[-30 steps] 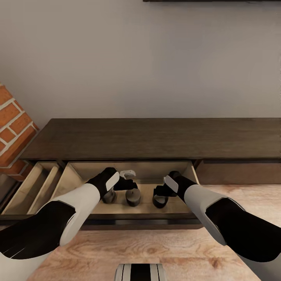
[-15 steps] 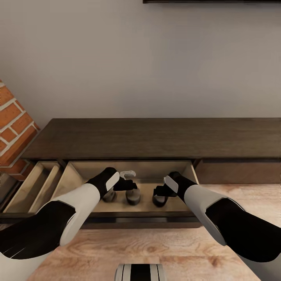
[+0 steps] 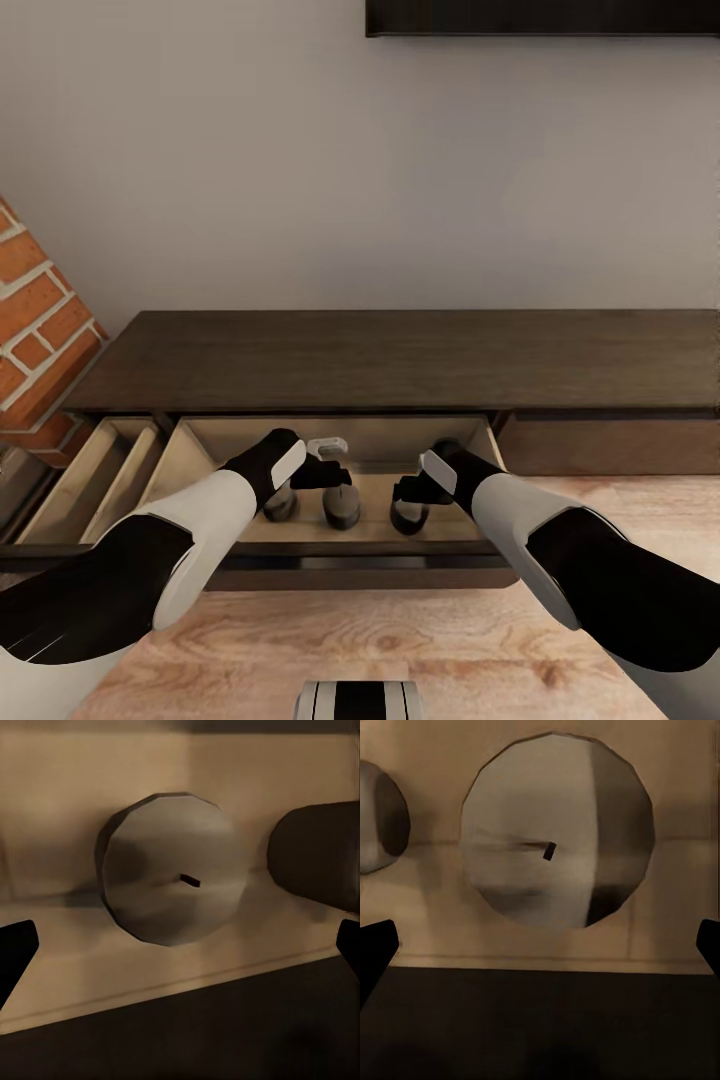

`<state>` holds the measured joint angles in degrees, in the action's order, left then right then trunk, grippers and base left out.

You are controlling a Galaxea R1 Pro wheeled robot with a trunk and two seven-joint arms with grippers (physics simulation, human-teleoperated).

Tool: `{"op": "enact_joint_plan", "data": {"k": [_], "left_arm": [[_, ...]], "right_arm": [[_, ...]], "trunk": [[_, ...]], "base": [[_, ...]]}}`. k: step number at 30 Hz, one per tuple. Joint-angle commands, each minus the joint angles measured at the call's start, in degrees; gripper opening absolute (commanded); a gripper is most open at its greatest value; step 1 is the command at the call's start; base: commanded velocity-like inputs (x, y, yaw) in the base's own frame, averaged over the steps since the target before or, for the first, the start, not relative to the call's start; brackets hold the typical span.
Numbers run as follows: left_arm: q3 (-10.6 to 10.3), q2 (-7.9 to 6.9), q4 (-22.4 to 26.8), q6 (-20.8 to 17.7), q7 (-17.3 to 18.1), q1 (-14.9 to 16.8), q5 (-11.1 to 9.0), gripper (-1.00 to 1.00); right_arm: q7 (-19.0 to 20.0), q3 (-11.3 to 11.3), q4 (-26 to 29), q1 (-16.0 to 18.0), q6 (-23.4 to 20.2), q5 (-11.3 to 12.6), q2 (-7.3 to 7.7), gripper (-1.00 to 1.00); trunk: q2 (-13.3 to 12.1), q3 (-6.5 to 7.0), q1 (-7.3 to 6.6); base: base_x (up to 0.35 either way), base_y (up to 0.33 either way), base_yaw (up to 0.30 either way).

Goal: Place each of the two pumpkins and all three candles from the living room inside a cabinet in the living room (use any cabinet), then make sure every cabinet is closed, and position the cauldron so it is next to a table in the living room.

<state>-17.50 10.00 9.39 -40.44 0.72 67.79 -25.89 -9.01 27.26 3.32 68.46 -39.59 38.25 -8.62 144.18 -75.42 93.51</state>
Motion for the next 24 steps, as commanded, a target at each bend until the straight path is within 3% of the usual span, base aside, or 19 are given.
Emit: {"op": "enact_joint_plan", "data": {"k": [1, 24], "left_arm": [[-0.20, 0.00, 0.01, -0.17, 0.07, 0.04, -0.01, 1.00], [-0.18, 0.00, 0.01, -0.17, 0.04, 0.04, -0.02, 1.00]], "right_arm": [[-0.48, 0.25, 0.11, 0.00, -0.22, 0.60, 0.01, 1.00], [-0.54, 0.25, 0.11, -0.02, -0.22, 0.60, 0.00, 1.00]], "trunk": [[0.00, 0.18, -0.03], [-0.31, 5.28, -0.62]], "base": [[0.000, 0.000, 0.000], [0.000, 0.000, 0.000]]}}
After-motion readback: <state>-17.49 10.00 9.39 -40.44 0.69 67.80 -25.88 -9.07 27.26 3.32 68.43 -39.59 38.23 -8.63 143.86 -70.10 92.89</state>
